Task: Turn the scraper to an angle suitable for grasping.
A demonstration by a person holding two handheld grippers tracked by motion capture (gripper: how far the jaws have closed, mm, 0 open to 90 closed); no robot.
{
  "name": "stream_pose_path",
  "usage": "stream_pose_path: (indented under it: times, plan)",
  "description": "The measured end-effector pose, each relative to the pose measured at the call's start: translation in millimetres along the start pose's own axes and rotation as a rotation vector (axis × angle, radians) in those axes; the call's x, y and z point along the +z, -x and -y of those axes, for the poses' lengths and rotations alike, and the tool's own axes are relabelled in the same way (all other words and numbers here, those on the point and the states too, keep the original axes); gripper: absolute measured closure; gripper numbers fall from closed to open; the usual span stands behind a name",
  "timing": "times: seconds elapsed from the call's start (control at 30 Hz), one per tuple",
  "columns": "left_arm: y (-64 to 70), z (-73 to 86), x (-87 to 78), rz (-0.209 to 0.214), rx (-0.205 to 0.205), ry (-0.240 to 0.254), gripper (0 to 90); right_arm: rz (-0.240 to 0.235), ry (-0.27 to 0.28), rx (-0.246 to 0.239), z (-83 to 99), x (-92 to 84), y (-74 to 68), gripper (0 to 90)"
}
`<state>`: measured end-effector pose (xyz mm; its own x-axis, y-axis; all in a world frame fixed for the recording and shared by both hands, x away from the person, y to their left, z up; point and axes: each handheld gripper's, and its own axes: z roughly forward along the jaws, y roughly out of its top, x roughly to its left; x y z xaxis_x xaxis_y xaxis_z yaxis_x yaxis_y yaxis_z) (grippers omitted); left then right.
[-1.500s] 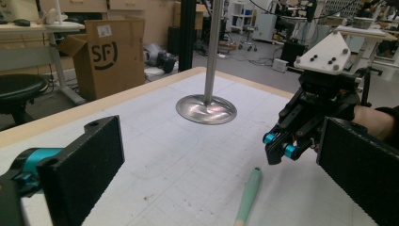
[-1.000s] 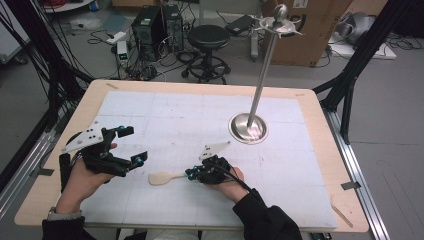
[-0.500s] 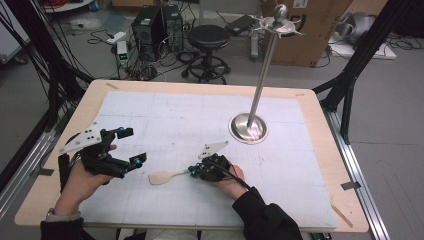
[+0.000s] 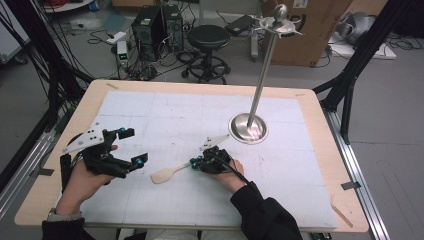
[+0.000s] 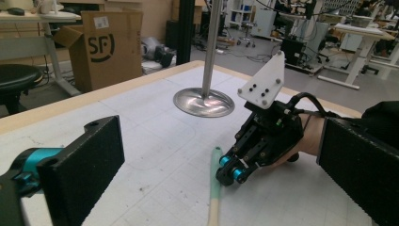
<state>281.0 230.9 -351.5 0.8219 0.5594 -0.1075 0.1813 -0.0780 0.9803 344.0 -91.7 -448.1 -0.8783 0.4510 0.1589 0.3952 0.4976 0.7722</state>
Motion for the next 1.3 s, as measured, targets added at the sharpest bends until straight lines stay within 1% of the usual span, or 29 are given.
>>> stream_pose_path:
  times: [0.03, 0.1, 0.13, 0.17, 0.2, 0.27, 0.3, 0.37, 0.43, 0.5, 0.53, 0.6, 0.7, 0.83, 0.9, 1.03, 1.13, 1.2, 1.23, 1.3]
  plan:
    - [-0.5, 0.5, 0.3, 0.0, -0.004, -0.001, 1.8, -0.008, 0.002, -0.017, -3.6, 2.7, -5.2, 90.0]
    - [-1.1, 1.4, 0.5, -0.004, -0.004, -0.006, 1.8, -0.01, -0.002, -0.024, -5.6, 5.3, -7.6, 90.0]
    - [-0.8, 1.5, 0.6, -0.004, -0.004, -0.006, 1.8, -0.009, 0.005, -0.042, -10.0, 11.1, -11.3, 90.0]
    - [-0.7, 1.3, 0.5, -0.002, -0.002, -0.007, 1.8, -0.009, 0.005, -0.042, -10.0, 11.1, -11.3, 90.0]
    - [-0.3, 1.0, 0.4, 0.0, -0.002, -0.002, 1.8, 0.003, 0.015, -0.055, -15.1, 15.7, -15.5, 90.0]
    - [-0.5, 0.5, -0.5, -0.004, 0.002, -0.001, 1.8, 0.004, 0.023, -0.057, -17.6, 18.4, -16.9, 90.0]
    - [-0.8, 0.5, -0.9, -0.004, 0.001, 0.0, 1.8, -0.008, 0.016, -0.057, -22.1, 24.2, -18.8, 90.0]
    - [-1.1, 0.8, -1.3, -0.008, -0.002, -0.001, 1.8, -0.015, 0.009, -0.061, -26.0, 30.1, -20.6, 90.0]
    - [-1.7, 1.4, -1.6, -0.011, -0.002, -0.006, 1.8, -0.02, -0.002, -0.061, -27.7, 32.8, -21.1, 90.0]
    - [-2.4, 2.1, -1.8, -0.013, -0.003, -0.008, 1.8, -0.022, -0.018, -0.061, -31.3, 40.8, -21.7, 90.0]
    - [-2.5, 2.3, -2.0, -0.015, -0.003, -0.01, 1.8, -0.014, -0.014, -0.07, -32.3, 43.0, -22.4, 90.0]
    - [-2.8, 2.6, -2.4, -0.016, -0.001, -0.013, 1.8, -0.014, -0.019, -0.072, -33.0, 44.4, -23.6, 90.0]
    - [-4.1, 2.9, -3.5, -0.022, -0.001, -0.014, 1.8, -0.02, -0.046, -0.08, -33.8, 50.9, -26.3, 90.0]
    - [-4.9, 2.3, -5.9, -0.027, -0.003, -0.008, 1.8, -0.025, -0.058, -0.071, -33.2, 51.3, -27.1, 90.0]
    - [-5.1, 2.0, -6.8, -0.029, -0.003, -0.005, 1.8, -0.031, -0.067, -0.082, -32.4, 49.7, -27.0, 90.0]
    - [-5.7, 2.8, -8.2, -0.032, -0.006, -0.007, 1.8, -0.041, -0.067, -0.081, -29.7, 46.9, -28.2, 90.0]
    - [-5.7, 3.5, -8.9, -0.033, -0.007, -0.009, 1.8, -0.061, -0.059, -0.068, -23.4, 41.4, -28.5, 90.0]
    - [-5.3, 3.5, -9.4, -0.033, -0.006, -0.009, 1.8, -0.065, -0.063, -0.068, -21.9, 39.2, -29.1, 90.0]
    - [-5.0, 3.5, -9.6, -0.035, -0.006, -0.008, 1.8, -0.072, -0.071, -0.073, -18.6, 34.6, -30.4, 90.0]
    - [-4.4, 3.6, -9.8, -0.034, -0.006, -0.009, 1.8, -0.076, -0.074, -0.082, -17.1, 32.1, -30.5, 90.0]
